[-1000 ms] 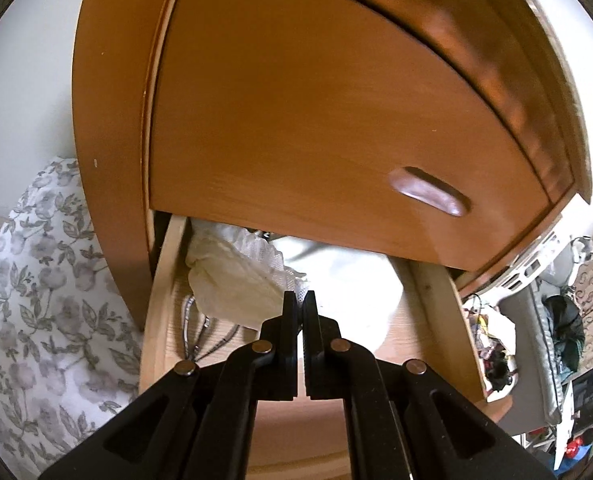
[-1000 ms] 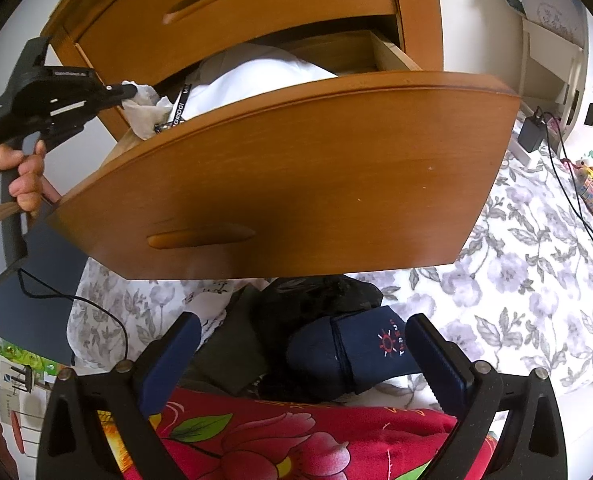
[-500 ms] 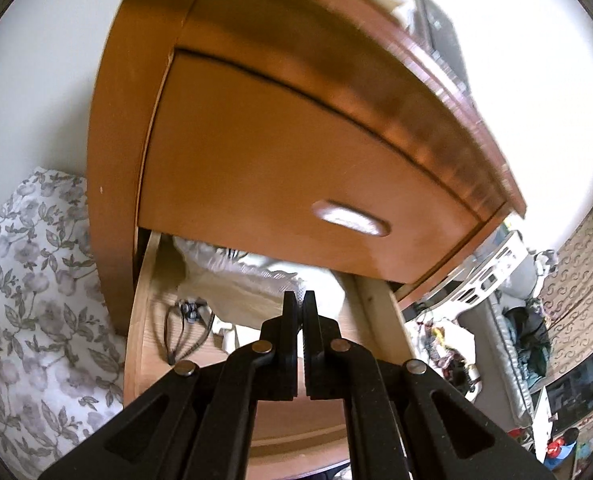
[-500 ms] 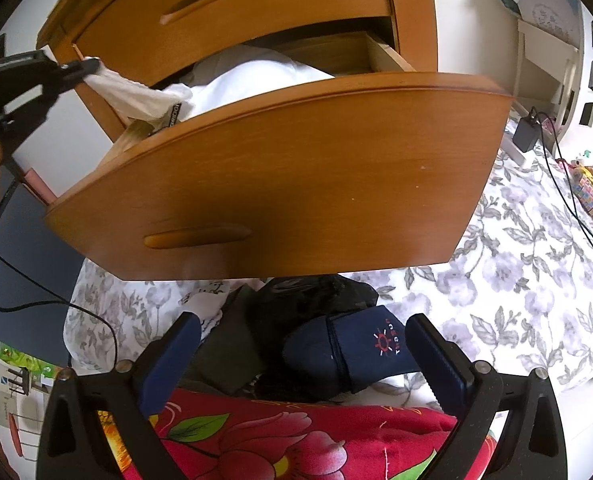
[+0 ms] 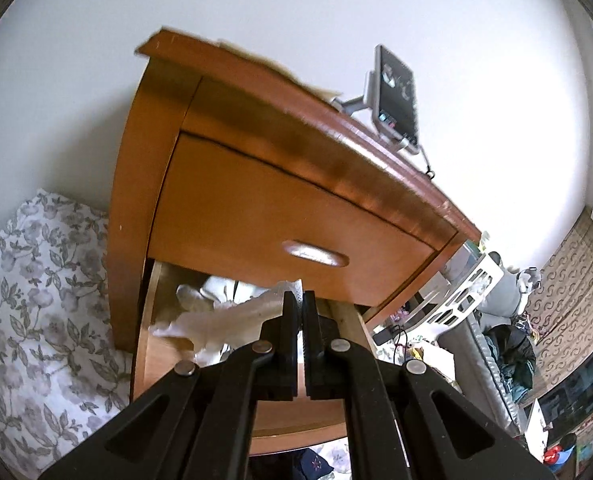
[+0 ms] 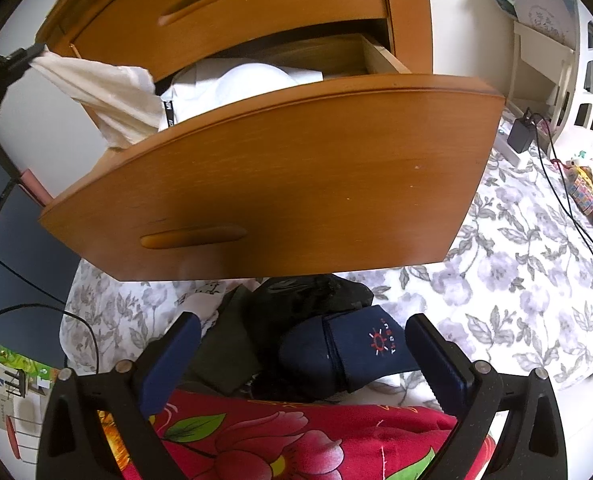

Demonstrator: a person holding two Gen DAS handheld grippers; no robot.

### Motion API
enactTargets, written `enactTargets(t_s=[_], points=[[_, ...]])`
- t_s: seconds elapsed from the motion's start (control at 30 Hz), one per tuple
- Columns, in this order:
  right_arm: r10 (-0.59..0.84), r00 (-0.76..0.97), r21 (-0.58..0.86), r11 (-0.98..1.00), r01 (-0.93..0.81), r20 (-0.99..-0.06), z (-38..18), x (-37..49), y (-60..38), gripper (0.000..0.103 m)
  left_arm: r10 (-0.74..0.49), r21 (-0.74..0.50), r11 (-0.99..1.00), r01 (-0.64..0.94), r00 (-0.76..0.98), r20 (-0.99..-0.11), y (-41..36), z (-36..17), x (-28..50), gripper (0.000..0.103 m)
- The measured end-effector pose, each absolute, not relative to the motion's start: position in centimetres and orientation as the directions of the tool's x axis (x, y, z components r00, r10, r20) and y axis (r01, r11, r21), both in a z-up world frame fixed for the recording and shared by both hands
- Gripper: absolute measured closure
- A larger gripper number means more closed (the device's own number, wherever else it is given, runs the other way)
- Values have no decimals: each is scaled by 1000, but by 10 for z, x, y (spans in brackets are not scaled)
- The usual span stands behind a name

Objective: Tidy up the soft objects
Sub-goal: 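Lift the white lace cloth up out of the drawer with the left gripper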

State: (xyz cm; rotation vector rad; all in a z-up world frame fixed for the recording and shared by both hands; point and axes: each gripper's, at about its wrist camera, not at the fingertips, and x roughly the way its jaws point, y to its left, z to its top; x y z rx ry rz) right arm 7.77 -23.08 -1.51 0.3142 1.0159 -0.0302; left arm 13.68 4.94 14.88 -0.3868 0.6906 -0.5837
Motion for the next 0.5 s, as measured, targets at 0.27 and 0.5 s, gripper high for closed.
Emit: enactTargets(t_s=[0.27, 0.5], points=[[134, 533, 267, 947, 179, -835, -16, 77, -235, 0, -610, -485, 777, 401, 671, -423, 54, 179, 119, 102], [129, 537, 263, 948, 179, -834, -14, 75, -236, 0, -612, -443, 777, 448, 703, -363, 59, 211, 94, 102]])
